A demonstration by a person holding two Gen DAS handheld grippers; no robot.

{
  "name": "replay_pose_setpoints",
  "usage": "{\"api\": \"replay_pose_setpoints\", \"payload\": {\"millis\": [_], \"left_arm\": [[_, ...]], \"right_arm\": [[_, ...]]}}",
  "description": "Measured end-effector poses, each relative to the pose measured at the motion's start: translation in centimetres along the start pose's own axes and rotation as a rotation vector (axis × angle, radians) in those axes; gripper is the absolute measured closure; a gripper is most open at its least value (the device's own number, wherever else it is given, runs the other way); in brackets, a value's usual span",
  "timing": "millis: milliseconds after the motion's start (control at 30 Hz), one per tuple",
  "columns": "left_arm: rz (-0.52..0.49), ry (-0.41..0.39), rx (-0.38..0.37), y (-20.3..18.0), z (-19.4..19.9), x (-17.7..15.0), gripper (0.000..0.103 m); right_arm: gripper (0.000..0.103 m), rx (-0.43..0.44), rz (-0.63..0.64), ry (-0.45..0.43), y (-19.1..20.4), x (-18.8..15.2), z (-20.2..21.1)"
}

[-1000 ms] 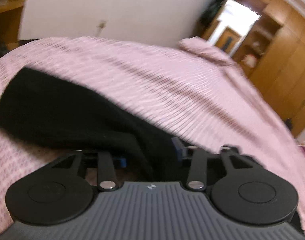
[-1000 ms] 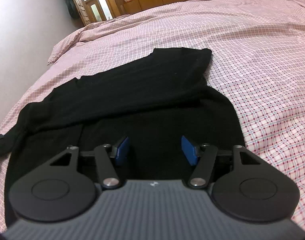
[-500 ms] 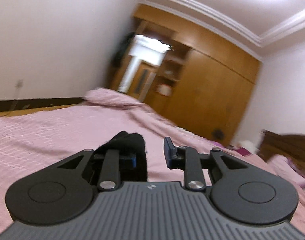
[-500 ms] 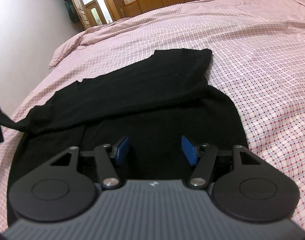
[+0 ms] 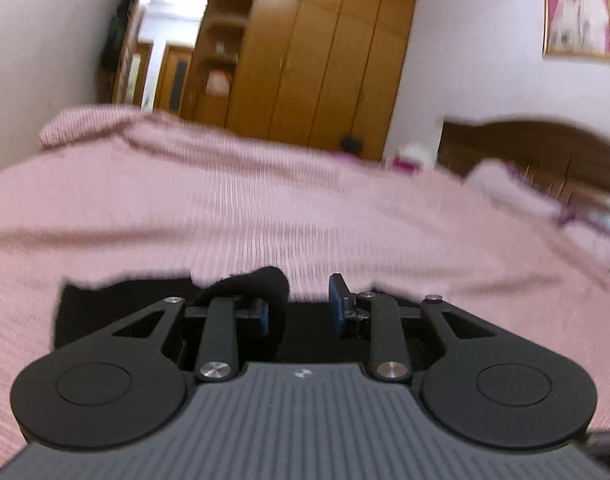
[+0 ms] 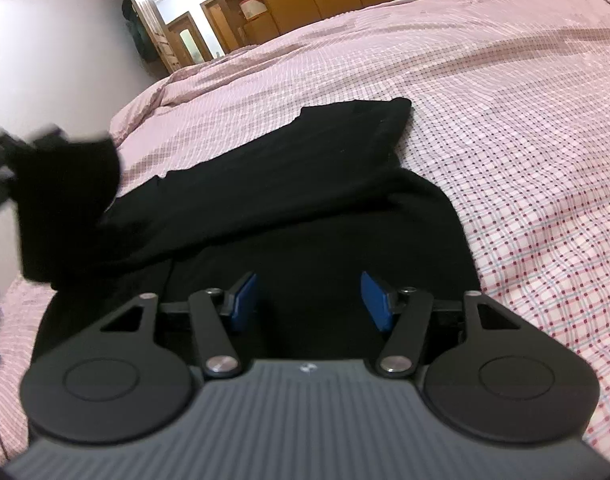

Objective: Fold small clothes

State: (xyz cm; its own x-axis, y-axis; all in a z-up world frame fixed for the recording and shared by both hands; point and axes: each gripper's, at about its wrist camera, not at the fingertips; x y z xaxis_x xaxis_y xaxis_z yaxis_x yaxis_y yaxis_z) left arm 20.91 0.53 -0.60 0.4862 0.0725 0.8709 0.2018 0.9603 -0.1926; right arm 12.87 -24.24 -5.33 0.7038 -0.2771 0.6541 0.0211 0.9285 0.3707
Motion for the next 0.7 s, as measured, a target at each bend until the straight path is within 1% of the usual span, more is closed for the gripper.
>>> {"api": "replay_pose_setpoints", "payload": {"millis": [33,100,133,167,200,233,267,400,500,567,633,700], "left_arm": [[0.008,0.036,0.010,-0.1,-1.1,-0.7,0.070],[0.038,0.123,0.021,0.2,-3.1,-2.4,0.057],[0.052,0.172,0.020,0.3,-3.9,-3.0,0.044],[0.061,0.220,0.020,0.6,-4.6,-3.7,0.033],[0.062,0.273,0.022,0.7,-5.5,-4.3,0.031],[0.052,0.311,0.022,1.0,-6.1,-5.0,0.029],[0.033,0.327,0.020,1.5,-6.5,-4.9,0.028],[-0.056,0.347,0.062,0.6,-6.0,-5.4,0.022],[-0.071,0.376,0.101,-0.1,-5.3,-5.1,0.021],[-0.074,0.387,0.120,-0.4,-4.0,-4.6,0.020],[-0.075,0.393,0.147,-0.8,-2.2,-3.2,0.019],[-0.062,0.402,0.156,-0.7,-0.5,-2.7,0.019]], "right_arm": [[0.044,0.002,0.000,-0.001,-0.1,0.0,0.0],[0.044,0.006,0.003,-0.004,-0.1,-0.1,-0.1],[0.044,0.008,0.003,-0.005,-0.2,-0.1,-0.1],[0.044,0.010,0.003,-0.006,-0.3,-0.2,-0.1],[0.044,0.013,0.001,-0.007,-0.3,-0.2,-0.1],[0.044,0.015,-0.002,-0.008,-0.4,-0.3,-0.1],[0.044,0.017,-0.004,-0.009,-0.5,-0.3,-0.1],[0.044,0.017,-0.001,-0.011,-0.4,-0.5,-0.2],[0.044,0.017,0.001,-0.011,-0.4,-0.5,-0.1],[0.044,0.018,-0.003,-0.010,-0.4,-0.4,-0.1],[0.044,0.018,-0.007,-0.009,-0.4,-0.3,0.0],[0.044,0.017,-0.009,-0.008,-0.3,-0.3,0.1]]}}
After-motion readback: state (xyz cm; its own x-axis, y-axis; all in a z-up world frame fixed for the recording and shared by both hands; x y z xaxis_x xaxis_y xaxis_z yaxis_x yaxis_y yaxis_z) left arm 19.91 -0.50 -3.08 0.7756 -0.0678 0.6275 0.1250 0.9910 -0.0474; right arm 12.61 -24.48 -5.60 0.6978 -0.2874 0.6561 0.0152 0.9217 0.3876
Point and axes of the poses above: each gripper's, at about its wrist camera, not at the fingertips, and z roughly against the way its jaws point, y to its left, x to its top, and after that the axes turned 7 degrees about y, right-handed
